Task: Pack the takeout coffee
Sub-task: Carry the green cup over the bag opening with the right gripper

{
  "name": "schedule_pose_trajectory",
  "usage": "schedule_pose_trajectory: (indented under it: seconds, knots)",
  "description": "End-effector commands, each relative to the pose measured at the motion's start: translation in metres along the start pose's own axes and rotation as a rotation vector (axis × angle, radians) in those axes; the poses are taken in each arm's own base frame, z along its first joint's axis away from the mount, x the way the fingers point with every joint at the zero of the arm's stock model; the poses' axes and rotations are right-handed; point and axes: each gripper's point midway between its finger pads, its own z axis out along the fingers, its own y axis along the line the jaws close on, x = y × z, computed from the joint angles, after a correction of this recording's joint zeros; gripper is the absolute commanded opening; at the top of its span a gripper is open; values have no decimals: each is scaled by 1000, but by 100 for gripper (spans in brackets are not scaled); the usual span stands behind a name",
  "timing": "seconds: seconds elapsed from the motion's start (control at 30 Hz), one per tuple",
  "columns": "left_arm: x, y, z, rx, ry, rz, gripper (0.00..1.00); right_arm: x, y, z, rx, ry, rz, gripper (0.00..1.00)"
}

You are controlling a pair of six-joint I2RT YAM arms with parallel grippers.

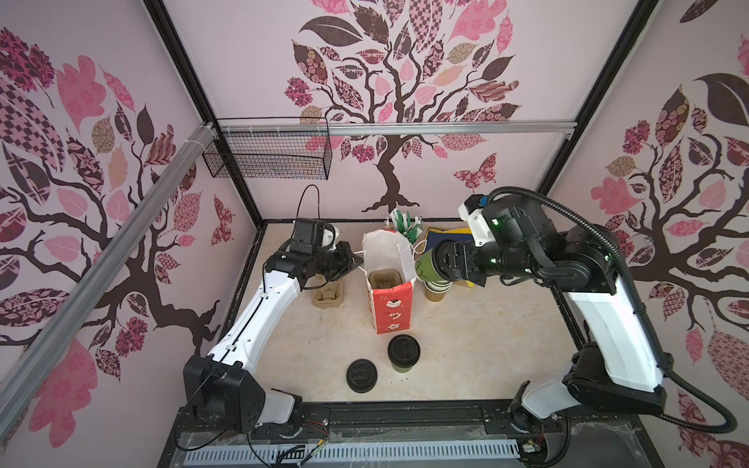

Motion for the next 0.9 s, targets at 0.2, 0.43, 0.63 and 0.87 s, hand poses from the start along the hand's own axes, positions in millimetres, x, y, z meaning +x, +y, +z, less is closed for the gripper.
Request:
schedule_pose_trajectory:
  seconds: [0.2, 0.43, 0.63, 0.87]
  knots:
    - [15, -13, 1, 52, -27, -22, 0, -18, 42, 47, -111, 58, -1, 69]
    - [21, -11, -5, 63, -82, -88, 0, -12, 34, 100, 0, 109, -24, 69]
    - [28, -1, -13, 53, -157, -171, 0, 2, 25, 143, 105, 182, -57, 69]
    - [36, 3, -18, 67, -196, -211, 0, 26, 23, 178, 182, 271, -115, 69]
